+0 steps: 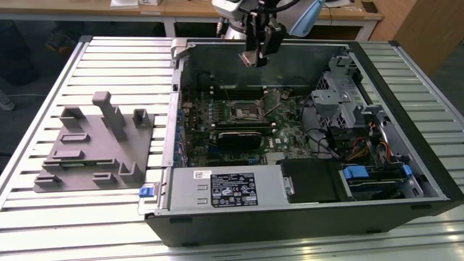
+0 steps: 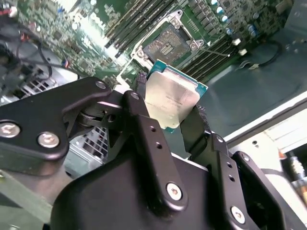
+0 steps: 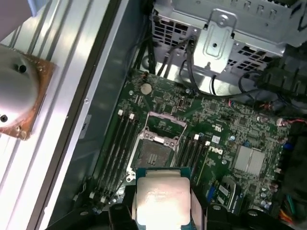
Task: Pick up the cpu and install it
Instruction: 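Place the cpu into insertion slot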
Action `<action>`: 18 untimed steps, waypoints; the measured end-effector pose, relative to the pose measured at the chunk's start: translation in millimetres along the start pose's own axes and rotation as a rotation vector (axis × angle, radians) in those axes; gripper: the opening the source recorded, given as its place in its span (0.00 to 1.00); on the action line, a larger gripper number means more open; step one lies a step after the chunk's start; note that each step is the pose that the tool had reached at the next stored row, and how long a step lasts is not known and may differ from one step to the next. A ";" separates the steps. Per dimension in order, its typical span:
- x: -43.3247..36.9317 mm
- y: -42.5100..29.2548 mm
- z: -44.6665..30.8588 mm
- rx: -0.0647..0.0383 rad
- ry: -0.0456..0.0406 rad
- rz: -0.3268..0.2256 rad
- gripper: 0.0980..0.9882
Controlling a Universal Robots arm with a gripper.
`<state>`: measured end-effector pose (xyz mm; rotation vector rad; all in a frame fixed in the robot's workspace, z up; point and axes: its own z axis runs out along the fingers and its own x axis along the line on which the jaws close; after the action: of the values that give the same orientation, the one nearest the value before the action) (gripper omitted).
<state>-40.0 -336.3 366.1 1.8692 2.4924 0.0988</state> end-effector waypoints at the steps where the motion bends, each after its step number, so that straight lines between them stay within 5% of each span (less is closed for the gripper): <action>1: 0.0 -0.1 1.4 0.000 -0.0012 0.018 0.49; 14: -0.3 -1.2 18.2 -0.005 -0.0167 0.253 0.49; 18: 3.1 -0.6 24.7 -0.005 -0.0177 0.268 0.49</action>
<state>-40.0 -332.6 341.4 2.1804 2.2139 0.0922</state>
